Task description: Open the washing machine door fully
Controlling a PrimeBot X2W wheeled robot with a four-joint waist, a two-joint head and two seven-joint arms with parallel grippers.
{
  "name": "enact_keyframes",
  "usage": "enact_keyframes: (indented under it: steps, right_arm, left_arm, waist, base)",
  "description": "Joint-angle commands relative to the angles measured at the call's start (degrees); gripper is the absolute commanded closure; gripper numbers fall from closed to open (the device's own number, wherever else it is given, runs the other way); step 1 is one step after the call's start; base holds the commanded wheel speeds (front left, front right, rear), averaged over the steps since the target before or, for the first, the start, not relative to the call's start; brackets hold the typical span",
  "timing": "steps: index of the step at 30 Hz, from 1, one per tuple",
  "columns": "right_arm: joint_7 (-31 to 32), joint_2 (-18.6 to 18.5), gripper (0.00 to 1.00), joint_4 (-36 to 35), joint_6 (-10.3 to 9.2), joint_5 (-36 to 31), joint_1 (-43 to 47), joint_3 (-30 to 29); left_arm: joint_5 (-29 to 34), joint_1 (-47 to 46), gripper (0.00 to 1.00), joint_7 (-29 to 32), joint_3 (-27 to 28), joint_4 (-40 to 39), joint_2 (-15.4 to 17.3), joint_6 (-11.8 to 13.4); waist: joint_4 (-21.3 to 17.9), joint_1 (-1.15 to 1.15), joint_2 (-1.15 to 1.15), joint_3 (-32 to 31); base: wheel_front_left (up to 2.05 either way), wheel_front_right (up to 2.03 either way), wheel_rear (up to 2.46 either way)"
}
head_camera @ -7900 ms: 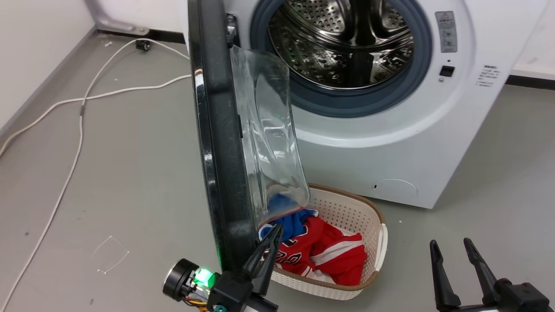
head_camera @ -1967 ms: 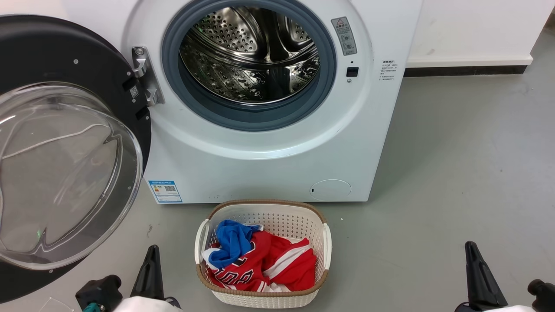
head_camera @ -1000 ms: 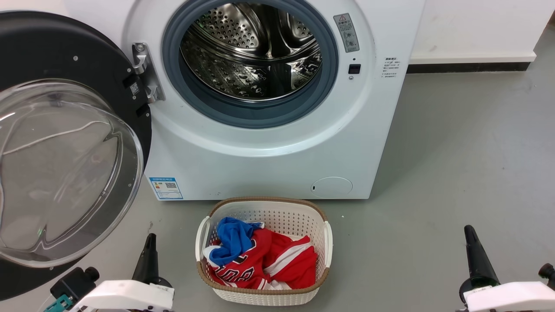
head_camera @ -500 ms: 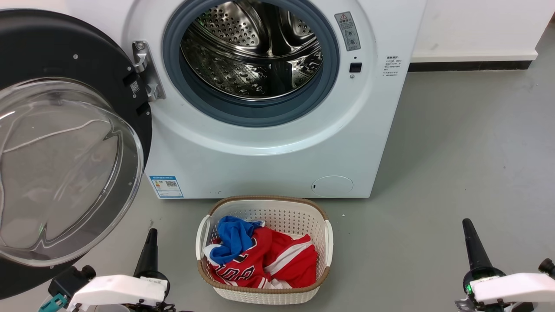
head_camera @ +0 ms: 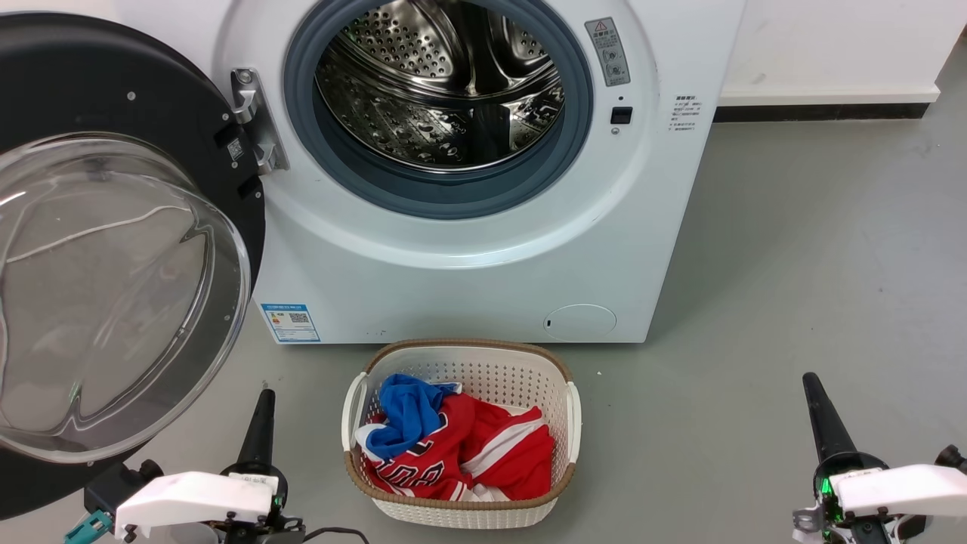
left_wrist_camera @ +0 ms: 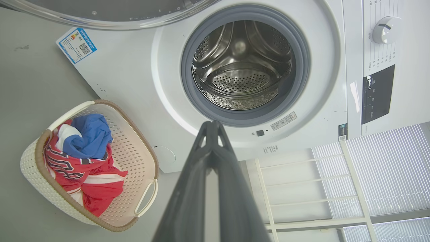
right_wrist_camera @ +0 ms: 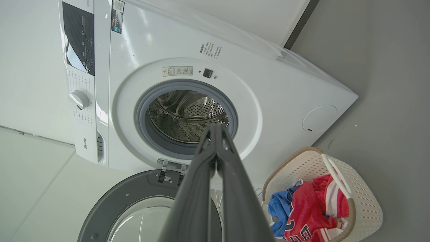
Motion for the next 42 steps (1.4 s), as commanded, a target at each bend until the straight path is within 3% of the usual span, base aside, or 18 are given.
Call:
enact_keyframes:
  steps: [1, 42]
  right_arm:
    - [0.3, -0.3, 1.0, 0.0, 0.01, 1.5, -1.7, -0.1]
    - [5.5, 0.2, 1.0, 3.3, 0.0, 19.7, -5.8, -1.3]
  left_arm:
    - [-1.5, -1.3, 1.0, 0.4, 0.3, -0.2, 0.0, -0.5]
    - [-21.3, -3.8, 1.0, 5.2, 1.6, 1.2, -0.1, -1.9]
  waist:
    - [0.0, 0.0, 0.0, 0.0]
    - [0.3, 0.0, 0.0, 0.8]
  base:
    - [0.0, 0.0, 0.0]
    - [0.0, 0.0, 0.0]
